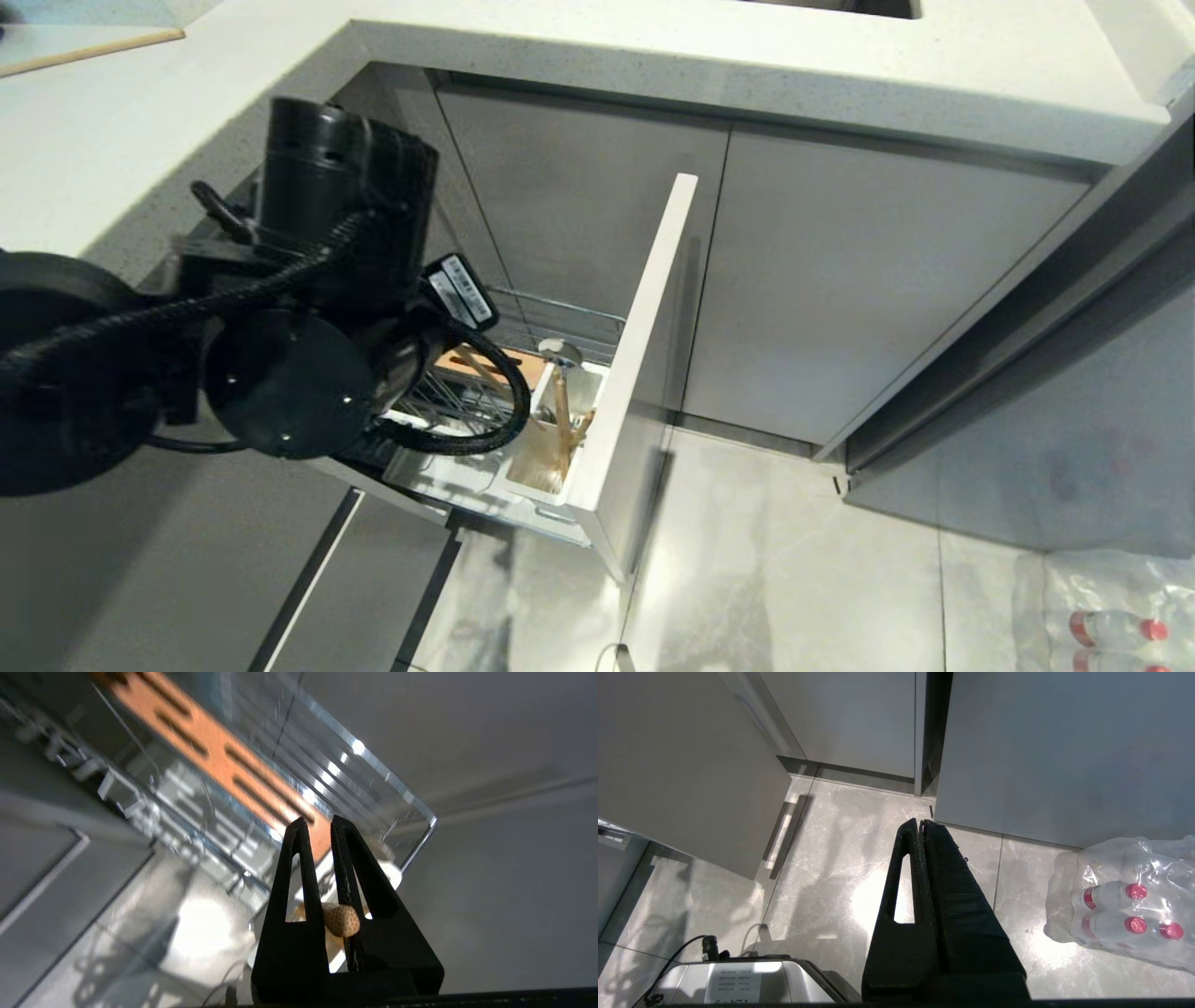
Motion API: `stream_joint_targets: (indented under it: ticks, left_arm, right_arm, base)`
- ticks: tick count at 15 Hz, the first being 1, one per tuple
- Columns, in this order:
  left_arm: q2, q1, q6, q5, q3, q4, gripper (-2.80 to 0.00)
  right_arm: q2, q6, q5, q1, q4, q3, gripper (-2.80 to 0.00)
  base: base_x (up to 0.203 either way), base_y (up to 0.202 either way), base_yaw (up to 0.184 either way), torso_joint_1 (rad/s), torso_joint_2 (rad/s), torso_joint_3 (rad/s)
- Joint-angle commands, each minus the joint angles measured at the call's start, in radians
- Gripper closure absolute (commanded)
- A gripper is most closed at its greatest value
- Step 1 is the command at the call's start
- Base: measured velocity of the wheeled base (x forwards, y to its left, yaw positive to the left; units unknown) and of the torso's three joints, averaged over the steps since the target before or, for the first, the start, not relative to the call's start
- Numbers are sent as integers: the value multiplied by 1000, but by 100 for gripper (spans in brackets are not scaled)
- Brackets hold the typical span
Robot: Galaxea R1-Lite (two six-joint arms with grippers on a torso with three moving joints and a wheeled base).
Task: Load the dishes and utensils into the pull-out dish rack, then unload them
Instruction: Take the chopsticks out of the cupboard
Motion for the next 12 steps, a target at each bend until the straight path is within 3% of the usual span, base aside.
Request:
stream_joint_targets:
  ticks: [1, 9, 12]
  left_arm:
    - [-81, -1, 23, 13, -8, -5, 0]
    - [-364, 5, 238, 38, -135, -19, 0]
    - [-443, 101, 348, 20, -201, -36, 0]
  right_arm:
    - [1, 0, 0, 0, 0, 2, 0]
    - [1, 0, 0, 0, 0, 2, 0]
    - [1, 0, 0, 0, 0, 2, 0]
  base:
    - [0, 0, 0, 0, 0, 0]
    - [0, 0, 0, 0, 0, 0]
    - [0, 0, 0, 0, 0, 0]
